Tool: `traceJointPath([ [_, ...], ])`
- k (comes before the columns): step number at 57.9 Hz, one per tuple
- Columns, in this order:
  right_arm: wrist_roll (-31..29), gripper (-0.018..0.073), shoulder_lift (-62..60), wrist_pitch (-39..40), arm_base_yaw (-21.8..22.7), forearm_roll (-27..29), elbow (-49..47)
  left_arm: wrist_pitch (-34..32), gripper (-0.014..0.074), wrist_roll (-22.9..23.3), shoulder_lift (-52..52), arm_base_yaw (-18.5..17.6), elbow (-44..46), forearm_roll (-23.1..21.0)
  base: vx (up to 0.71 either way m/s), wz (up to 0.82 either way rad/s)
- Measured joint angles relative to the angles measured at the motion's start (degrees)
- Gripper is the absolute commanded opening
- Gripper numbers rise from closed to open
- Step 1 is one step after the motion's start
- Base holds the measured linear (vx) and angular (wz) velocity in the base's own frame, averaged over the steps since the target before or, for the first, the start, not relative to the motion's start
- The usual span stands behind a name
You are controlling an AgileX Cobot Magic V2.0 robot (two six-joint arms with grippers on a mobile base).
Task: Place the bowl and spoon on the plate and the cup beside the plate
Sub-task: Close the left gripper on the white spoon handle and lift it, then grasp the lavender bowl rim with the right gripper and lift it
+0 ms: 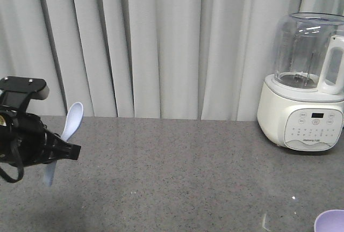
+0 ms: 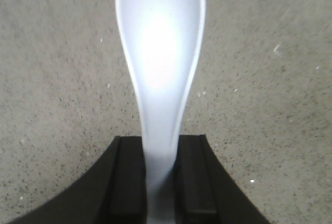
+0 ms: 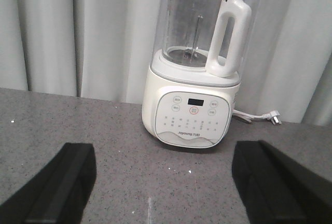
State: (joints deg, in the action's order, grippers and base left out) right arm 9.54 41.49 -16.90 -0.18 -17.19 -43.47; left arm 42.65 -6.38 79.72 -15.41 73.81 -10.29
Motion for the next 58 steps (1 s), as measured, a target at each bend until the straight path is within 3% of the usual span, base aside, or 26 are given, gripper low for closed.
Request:
traceJointPath([
  [9, 2.52, 0.0571, 0.0, -5.16, 0.0, 0.45, -0.47, 0.12, 0.0, -0.17, -2.06, 0.0, 0.0, -0.19, 0.0, 0.0],
  [17, 11.01, 0.0557, 4.11, -20.74, 0.0, -2.25, -3.09, 0.29, 0.0, -0.24, -2.12, 0.0, 0.0, -0.19, 0.0, 0.0],
  [22, 12.87, 0.0557, 9.38, -27.2, 0.0, -4.22, -3.92, 0.7, 0.0, -0.3, -2.12, 0.0, 0.0, -0.19, 0.0, 0.0],
  [36, 12.36, 0.0557, 25.74, -32.98, 0.0, -4.26, -6.29, 1.09, 0.0, -0.4, -2.12, 0.0, 0.0, -0.19, 0.0, 0.0],
  [49, 9.49, 0.0557, 31.27, -35.78, 0.15, -4.21, -11.24, 1.33, 0.0, -0.49, -2.12, 0.0, 0.0, -0.14, 0.0, 0.0],
  [58, 5.15, 0.0557, 32.16, -35.78, 6.49, 1.02, -11.31, 2.33, 0.0, -0.82, -2.12, 0.0, 0.0, 0.83, 0.0, 0.0],
])
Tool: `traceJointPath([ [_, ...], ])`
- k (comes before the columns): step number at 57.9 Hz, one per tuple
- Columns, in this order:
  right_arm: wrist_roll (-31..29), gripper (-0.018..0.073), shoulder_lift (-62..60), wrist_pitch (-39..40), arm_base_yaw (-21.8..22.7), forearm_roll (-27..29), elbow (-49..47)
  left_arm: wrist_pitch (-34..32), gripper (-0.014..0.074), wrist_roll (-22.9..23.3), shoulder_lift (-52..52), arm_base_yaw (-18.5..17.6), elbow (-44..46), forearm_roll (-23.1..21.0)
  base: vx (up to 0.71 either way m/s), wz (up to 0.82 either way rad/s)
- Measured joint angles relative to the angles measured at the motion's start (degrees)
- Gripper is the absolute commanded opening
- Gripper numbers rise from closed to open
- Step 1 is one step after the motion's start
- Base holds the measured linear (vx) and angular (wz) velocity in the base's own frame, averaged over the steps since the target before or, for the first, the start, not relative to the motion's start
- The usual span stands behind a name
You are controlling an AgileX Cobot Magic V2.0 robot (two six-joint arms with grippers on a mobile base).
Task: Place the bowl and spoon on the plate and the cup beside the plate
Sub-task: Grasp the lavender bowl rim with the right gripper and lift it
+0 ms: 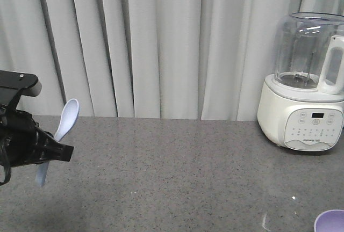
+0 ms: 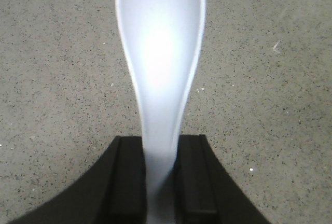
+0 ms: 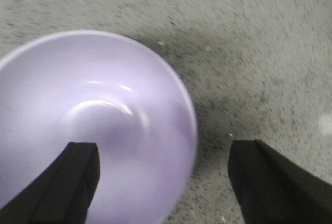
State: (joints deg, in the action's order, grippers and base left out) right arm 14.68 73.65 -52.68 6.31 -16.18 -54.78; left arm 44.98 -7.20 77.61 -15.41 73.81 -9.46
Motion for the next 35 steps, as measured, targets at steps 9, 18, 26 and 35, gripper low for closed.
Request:
traceJointPath([
  [9, -11.34, 0.0557, 0.9, 3.0, 9.8, 14.27, 0.0, 0.38, 0.0, -0.21, 0.0, 0.0, 0.0, 0.12, 0.0, 0.0],
  [18, -16.18, 0.0556, 5.76, 4.55, 12.32, 19.84, 0.0, 0.38, 0.0, -0.21, 0.0, 0.0, 0.0, 0.12, 0.0, 0.0],
  [26, -17.71, 0.0487, 10.82, 4.59, 12.51, 20.66, 0.0, 0.38, 0.0, -0.21, 0.0, 0.0, 0.0, 0.12, 0.0, 0.0],
  [35, -17.77, 0.0217, 13.71, 4.59, 12.51, 20.53, 0.0, 0.38, 0.0, -0.21, 0.0, 0.0, 0.0, 0.12, 0.0, 0.0],
])
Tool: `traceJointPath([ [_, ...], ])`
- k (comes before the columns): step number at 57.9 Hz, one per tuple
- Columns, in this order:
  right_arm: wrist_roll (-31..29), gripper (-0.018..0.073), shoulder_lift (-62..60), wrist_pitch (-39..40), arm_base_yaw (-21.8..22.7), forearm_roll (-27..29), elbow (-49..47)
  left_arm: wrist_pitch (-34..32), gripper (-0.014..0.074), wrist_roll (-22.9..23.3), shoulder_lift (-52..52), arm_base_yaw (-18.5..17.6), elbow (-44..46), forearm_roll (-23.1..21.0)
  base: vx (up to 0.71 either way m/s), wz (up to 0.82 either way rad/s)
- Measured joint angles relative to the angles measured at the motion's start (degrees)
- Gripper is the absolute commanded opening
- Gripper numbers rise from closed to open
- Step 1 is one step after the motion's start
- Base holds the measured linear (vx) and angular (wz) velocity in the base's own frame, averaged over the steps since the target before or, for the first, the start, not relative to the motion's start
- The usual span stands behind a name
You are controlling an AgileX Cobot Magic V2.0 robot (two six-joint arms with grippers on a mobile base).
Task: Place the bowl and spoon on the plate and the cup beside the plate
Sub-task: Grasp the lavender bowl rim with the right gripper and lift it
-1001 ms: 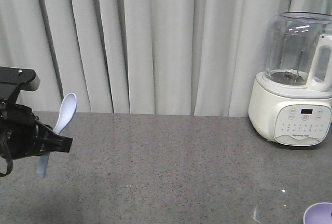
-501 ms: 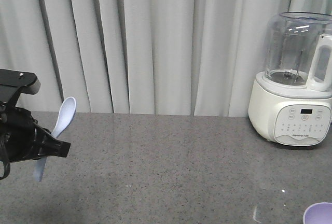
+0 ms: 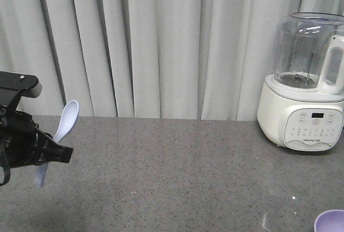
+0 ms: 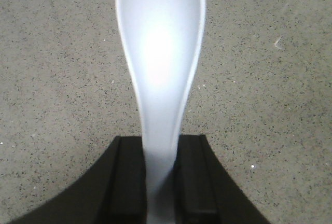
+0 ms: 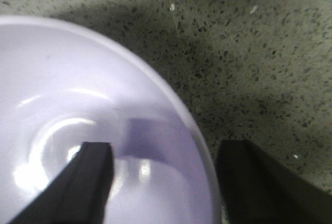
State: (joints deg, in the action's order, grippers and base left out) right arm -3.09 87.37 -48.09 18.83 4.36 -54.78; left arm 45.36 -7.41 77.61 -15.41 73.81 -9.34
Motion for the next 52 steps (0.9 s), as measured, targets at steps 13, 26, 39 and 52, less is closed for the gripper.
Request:
traceJointPath([
  [13, 0.02, -0.0014, -1.57, -0.07, 0.19, 0.12, -0.97, 0.0, 0.0, 0.0, 0.0, 0.0, 0.0, 0.04, 0.0, 0.0],
  [26, -5.44, -0.001, -9.12, 2.12, -3.97, -1.61, -0.32, -0.36, 0.0, -0.04, 0.0, 0.0, 0.0, 0.06, 0.0, 0.0],
  [39, -9.51, -0.0009, -23.18, 6.62, -13.49, -0.26, -0.32, -3.74, 0.0, -0.04, -2.95, 0.0, -3.63, 0.11, 0.0, 0.0],
  [52, -13.95, -0.0008, -37.93, 10.36, -15.09, 5.87, 1.79, -14.94, 0.0, -0.04, -16.86, 0.0, -18.93, 0.13, 0.0, 0.0],
])
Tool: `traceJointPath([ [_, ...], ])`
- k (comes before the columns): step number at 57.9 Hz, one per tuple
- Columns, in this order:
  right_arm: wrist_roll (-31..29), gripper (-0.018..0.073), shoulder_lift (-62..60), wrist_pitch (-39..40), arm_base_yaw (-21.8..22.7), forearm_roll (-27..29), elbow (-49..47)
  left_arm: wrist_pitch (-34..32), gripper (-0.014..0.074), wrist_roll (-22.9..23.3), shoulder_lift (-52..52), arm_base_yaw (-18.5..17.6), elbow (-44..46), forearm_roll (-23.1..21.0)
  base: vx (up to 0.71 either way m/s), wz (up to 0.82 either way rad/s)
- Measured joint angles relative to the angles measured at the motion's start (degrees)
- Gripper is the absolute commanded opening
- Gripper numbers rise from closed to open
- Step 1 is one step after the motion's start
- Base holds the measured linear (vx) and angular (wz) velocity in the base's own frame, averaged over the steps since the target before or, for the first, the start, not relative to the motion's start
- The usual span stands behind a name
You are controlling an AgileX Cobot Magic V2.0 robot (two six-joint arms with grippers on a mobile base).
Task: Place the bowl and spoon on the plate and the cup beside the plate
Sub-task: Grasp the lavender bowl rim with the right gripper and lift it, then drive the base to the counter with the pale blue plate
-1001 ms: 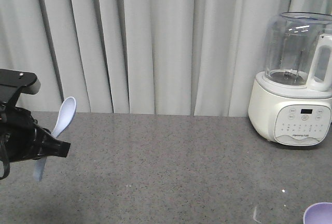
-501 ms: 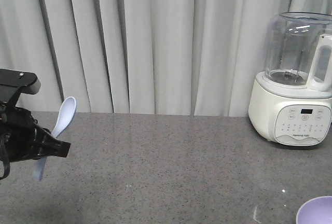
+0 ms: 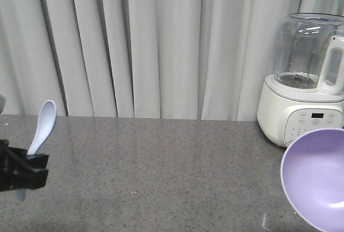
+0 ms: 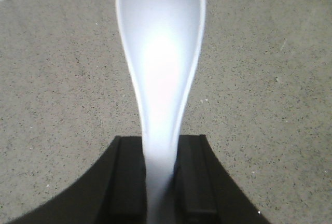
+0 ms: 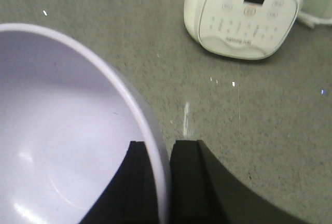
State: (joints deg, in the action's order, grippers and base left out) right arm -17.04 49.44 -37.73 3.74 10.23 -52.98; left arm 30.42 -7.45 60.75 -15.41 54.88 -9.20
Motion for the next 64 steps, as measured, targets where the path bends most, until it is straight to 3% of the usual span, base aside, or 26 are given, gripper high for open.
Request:
traceJointPath([
  [13, -10.02, -0.0008, -14.48, 6.87, 0.0, 12.06, 10.56, -4.98, 0.0, 0.0, -14.26, 0.0, -13.45, 0.04, 0.0, 0.0],
  [19, -11.94, -0.0008, -17.93, 8.85, 0.0, 14.61, 13.4, -6.24, 0.0, 0.0, -18.53, 0.0, -15.39, 0.04, 0.0, 0.0],
  [34, -12.71, -0.0008, -20.22, 9.93, 0.0, 15.45, 13.99, -7.55, 0.0, 0.0, -23.51, 0.0, -15.68, 0.04, 0.0, 0.0],
  [64, -12.71, -0.0008, -20.22, 10.14, 0.0, 15.61, 13.99, -7.0, 0.0, 0.0, -23.6, 0.0, -15.68, 0.04, 0.0, 0.0],
])
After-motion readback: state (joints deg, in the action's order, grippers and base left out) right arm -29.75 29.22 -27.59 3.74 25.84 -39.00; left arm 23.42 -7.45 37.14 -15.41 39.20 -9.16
